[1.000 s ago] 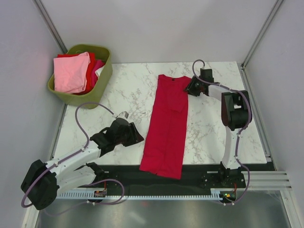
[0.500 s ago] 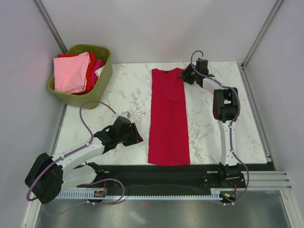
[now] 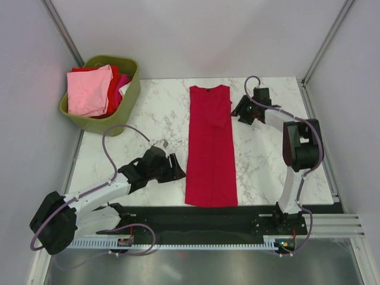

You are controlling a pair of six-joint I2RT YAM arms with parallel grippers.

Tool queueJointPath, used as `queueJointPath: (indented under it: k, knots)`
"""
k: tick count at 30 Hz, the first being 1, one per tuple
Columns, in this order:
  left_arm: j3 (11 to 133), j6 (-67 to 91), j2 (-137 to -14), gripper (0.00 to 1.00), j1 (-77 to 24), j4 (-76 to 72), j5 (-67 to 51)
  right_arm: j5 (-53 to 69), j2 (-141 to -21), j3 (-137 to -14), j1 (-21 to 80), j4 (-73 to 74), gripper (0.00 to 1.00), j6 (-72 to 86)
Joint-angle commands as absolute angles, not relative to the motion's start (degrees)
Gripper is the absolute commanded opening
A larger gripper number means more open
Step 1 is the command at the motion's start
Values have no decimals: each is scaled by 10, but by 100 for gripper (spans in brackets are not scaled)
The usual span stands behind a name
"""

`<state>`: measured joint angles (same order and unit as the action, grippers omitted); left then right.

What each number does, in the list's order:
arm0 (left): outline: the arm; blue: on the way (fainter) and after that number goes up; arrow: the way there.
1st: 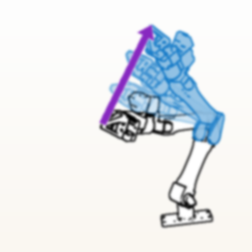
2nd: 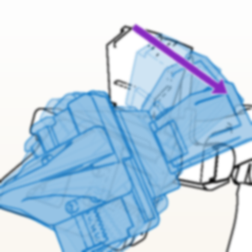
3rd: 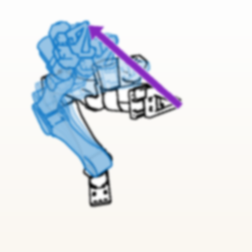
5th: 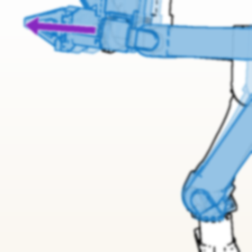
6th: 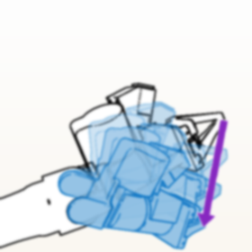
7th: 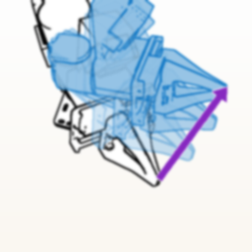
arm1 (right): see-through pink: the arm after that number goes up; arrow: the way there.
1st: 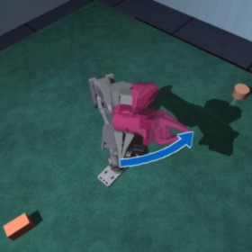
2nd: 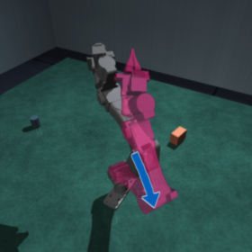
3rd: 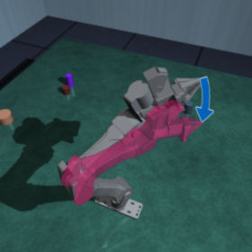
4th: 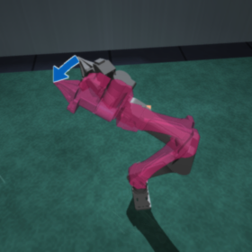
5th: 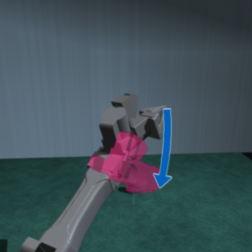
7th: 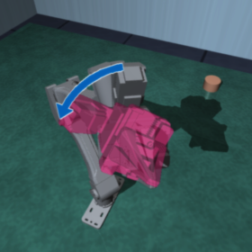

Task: Fold and stack the t-shirts
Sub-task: Fold the tshirt

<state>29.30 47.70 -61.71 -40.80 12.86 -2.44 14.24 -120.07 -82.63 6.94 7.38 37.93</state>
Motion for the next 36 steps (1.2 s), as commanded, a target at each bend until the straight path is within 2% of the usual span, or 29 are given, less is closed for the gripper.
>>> queueJointPath:
  k: [1,10,14,17,25,30,36]
  knots:
    - [278,484,-607,66,-432,99,-36,123,-1084,-706,77,81,61,343]
    - [230,525,-573,64,-483,91,-38,74,-784,-380,134,153,55,312]
    - [221,543,-565,63,-499,91,-46,85,-636,-309,158,224,56,327]
    - [216,557,-570,62,-513,86,-55,112,-570,-270,186,259,57,360]
    - [192,587,-562,58,-547,79,-66,112,-471,-211,278,325,55,422]
    - [181,598,-562,53,-553,74,-66,109,-468,-202,301,348,52,429]
    - [183,601,-584,52,-554,47,-74,128,-494,-195,332,327,50,444]
